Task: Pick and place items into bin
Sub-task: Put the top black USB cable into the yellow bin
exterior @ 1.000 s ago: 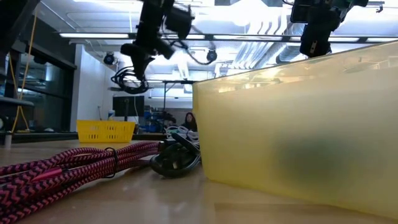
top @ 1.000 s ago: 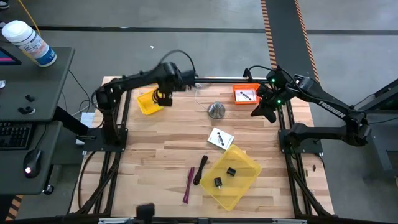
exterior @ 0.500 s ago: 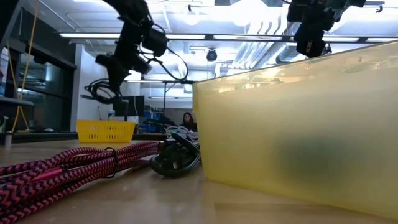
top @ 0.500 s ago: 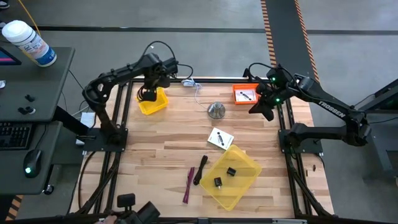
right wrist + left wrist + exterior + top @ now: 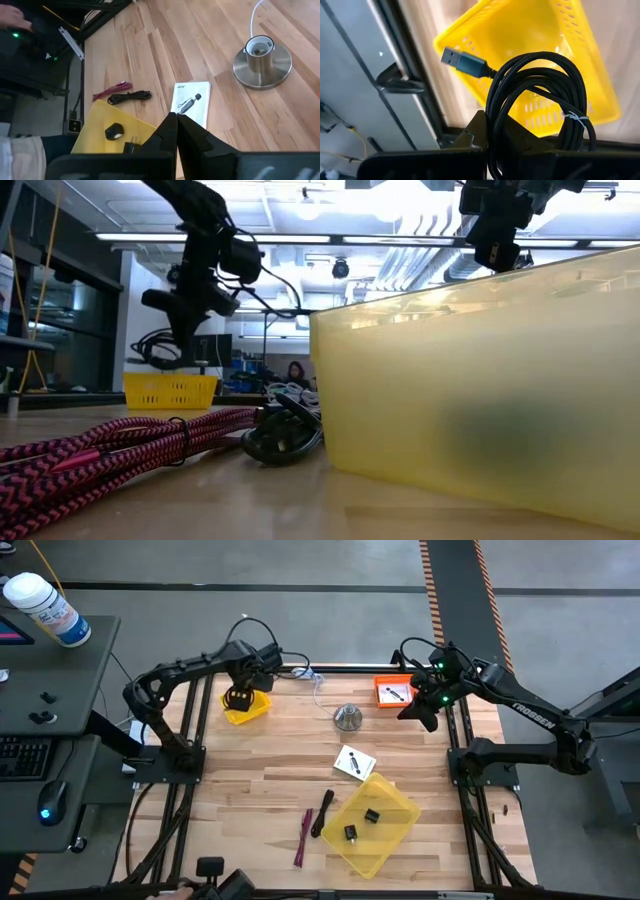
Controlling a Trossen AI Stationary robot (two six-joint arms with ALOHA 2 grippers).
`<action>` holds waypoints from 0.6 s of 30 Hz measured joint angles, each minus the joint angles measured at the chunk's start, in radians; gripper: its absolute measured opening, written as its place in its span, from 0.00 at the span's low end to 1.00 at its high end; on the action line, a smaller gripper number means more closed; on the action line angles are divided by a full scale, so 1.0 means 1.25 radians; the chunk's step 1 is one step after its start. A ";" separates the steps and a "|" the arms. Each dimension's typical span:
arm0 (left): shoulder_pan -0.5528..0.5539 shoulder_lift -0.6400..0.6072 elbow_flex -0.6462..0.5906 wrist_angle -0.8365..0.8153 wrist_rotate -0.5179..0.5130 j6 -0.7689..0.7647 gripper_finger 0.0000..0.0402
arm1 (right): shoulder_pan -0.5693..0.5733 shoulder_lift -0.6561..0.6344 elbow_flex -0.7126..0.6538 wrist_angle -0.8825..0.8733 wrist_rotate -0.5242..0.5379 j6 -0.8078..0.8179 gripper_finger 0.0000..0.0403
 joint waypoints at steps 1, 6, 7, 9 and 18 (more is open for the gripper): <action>0.000 0.000 -0.007 0.004 0.005 0.000 0.00 | 0.000 0.000 0.000 0.000 0.000 0.002 0.00; 0.000 0.000 -0.034 0.028 0.007 -0.011 0.00 | 0.000 0.000 0.000 0.000 0.000 0.005 0.00; 0.000 0.000 -0.035 0.029 0.008 -0.017 0.01 | 0.000 0.000 0.000 0.000 0.000 0.005 0.00; 0.000 0.000 -0.036 0.030 0.021 -0.036 0.04 | 0.000 0.000 0.000 0.000 0.000 0.005 0.00; 0.000 0.000 -0.036 0.058 -0.003 -0.093 0.27 | 0.000 0.000 0.000 0.000 0.000 0.005 0.00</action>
